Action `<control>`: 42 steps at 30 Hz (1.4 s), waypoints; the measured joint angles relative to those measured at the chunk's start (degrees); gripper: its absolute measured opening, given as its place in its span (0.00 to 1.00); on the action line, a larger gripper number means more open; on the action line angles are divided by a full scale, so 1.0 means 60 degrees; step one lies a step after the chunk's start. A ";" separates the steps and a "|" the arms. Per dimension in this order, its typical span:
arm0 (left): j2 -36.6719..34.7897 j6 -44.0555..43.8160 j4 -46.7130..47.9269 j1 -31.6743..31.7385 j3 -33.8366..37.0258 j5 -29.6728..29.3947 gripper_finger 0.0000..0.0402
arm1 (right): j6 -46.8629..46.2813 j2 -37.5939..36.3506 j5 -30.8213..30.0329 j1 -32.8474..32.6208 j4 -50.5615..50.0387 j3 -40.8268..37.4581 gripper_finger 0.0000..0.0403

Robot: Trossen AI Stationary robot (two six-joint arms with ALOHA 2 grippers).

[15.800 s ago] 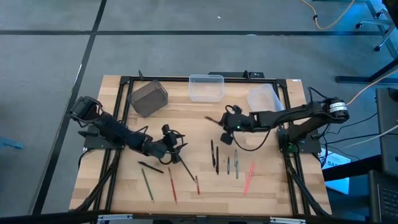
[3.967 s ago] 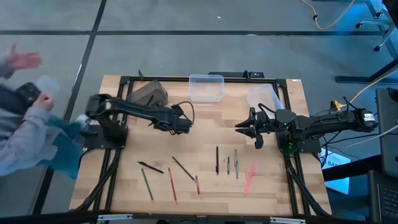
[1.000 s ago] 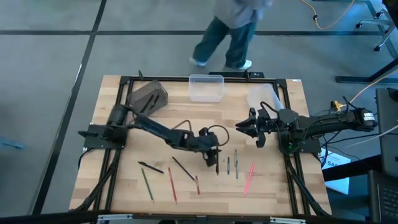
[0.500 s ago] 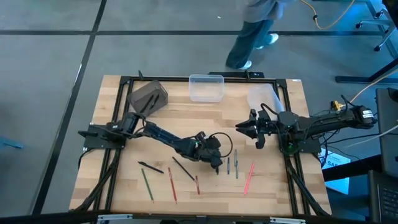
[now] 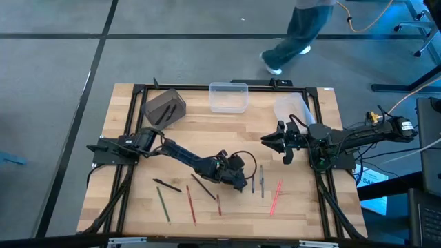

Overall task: Sort crayons/erasers/pens/pencils in bins
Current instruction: Put the black pen into the black bin

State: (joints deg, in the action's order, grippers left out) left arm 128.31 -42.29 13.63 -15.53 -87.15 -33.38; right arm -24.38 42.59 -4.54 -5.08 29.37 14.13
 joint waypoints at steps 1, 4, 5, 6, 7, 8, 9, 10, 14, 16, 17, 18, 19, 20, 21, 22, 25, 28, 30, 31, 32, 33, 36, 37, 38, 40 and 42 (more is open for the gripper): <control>0.0000 -0.0096 0.0000 0.0000 -0.0002 -0.0008 0.37 | 0.0000 0.0000 0.0000 0.0000 0.0014 0.0000 0.24; 0.0000 -0.0178 0.0090 -0.0004 -0.0004 0.0026 0.37 | -0.0042 0.0000 0.0000 0.0000 0.0003 0.0000 0.24; 0.0000 -0.0181 0.0165 -0.0007 -0.0004 0.0090 0.37 | -0.0089 0.0000 0.0000 0.0000 0.0000 0.0000 0.24; 0.0000 -0.0172 0.0238 -0.0011 -0.0006 0.0154 0.37 | -0.0111 0.0000 0.0000 0.0000 -0.0006 0.0000 0.24; -0.0003 -0.0135 0.0367 -0.0018 -0.0025 0.0177 0.37 | -0.0113 0.0000 0.0000 0.0000 -0.0008 0.0000 0.24; -0.0017 -0.0115 0.0605 -0.0040 -0.0032 0.0175 0.37 | -0.0113 0.0000 0.0000 0.0000 -0.0008 0.0000 0.24; -0.0031 -0.0099 0.0848 -0.0041 -0.0042 0.0158 0.37 | -0.0113 0.0000 0.0000 0.0000 -0.0008 0.0000 0.24; -0.0047 -0.0094 0.1085 -0.0036 -0.0053 0.0133 0.37 | -0.0113 0.0000 0.0004 0.0000 -0.0009 0.0000 0.24; -0.0062 0.0077 0.1793 0.0016 -0.0061 0.0207 0.37 | -0.0113 0.0000 0.0000 0.0000 -0.0012 0.0000 0.24; -0.0062 0.0331 0.1872 0.0080 -0.0062 0.0407 0.36 | -0.0113 0.0000 0.0000 0.0000 -0.0012 0.0000 0.24; -0.0067 0.0487 0.1881 0.0128 -0.0062 0.0557 0.35 | -0.0113 0.0000 0.0002 0.0000 -0.0017 0.0000 0.24; -0.0072 0.0648 0.1883 0.0169 -0.0065 0.0654 0.34 | -0.0113 0.0000 0.0004 0.0000 -0.0019 0.0000 0.24; -0.0073 0.0820 0.1883 0.0208 -0.0066 0.0710 0.33 | -0.0108 0.0000 0.0004 0.0000 -0.0027 0.0000 0.24; -0.0077 0.0948 0.1881 0.0248 -0.0066 0.0753 0.32 | -0.0106 0.0000 0.0004 0.0000 -0.0059 0.0000 0.24; -0.0098 0.1107 0.1881 0.0295 -0.0062 0.0812 0.31 | -0.0103 0.0000 0.0004 0.0000 -0.0109 0.0000 0.24; -0.0122 0.1265 0.1894 0.0348 -0.0057 0.0910 0.30 | -0.0102 0.0000 0.0004 0.0000 -0.0190 0.0000 0.24; -0.0142 0.1632 0.1938 0.0483 -0.0054 0.1209 0.28 | -0.0086 0.0000 0.0004 0.0000 -0.0334 0.0000 0.24; -0.0138 0.2014 0.1930 0.0556 -0.0051 0.1441 0.25 | 0.0070 0.0000 0.0004 0.0000 -0.0354 0.0000 0.24; -0.0135 0.2229 0.1927 0.0598 -0.0047 0.1679 0.23 | 0.0109 0.0000 0.0004 0.0000 -0.0351 0.0000 0.24; -0.0135 0.2340 0.1923 0.0612 -0.0047 0.1766 0.22 | 0.0106 0.0000 0.0004 0.0000 -0.0358 0.0000 0.24; -0.0130 0.2436 0.1916 0.0617 -0.0047 0.1826 0.21 | 0.0109 0.0000 0.0004 0.0000 -0.0361 0.0000 0.24; -0.0127 0.2570 0.1900 0.0622 -0.0046 0.1848 0.20 | 0.0109 0.0000 0.0004 0.0000 -0.0365 0.0000 0.24; -0.0216 0.3084 0.1874 0.0623 -0.0071 0.1885 0.18 | 0.0106 0.0000 0.0004 0.0000 -0.0367 0.0000 0.24; -0.0246 0.3199 0.1902 0.0627 -0.0098 0.1925 0.18 | 0.0108 0.0000 0.0004 0.0000 -0.0369 0.0000 0.24; -0.0279 0.3334 0.1908 0.0634 -0.0144 0.1978 0.18 | 0.0100 0.0000 0.0004 0.0000 -0.0369 0.0000 0.24; -0.0401 0.3526 0.2072 0.0645 -0.0173 0.2015 0.18 | 0.0063 0.0000 0.0004 0.0000 -0.0372 0.0000 0.24; -0.0562 0.3816 0.2382 0.0603 -0.0181 0.2056 0.21 | 0.0004 0.0000 0.0004 0.0000 -0.0372 0.0000 0.24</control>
State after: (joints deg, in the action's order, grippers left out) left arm 124.94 -19.39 27.92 -11.91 -88.24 -21.04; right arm -24.36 42.59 -4.51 -5.08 27.14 14.13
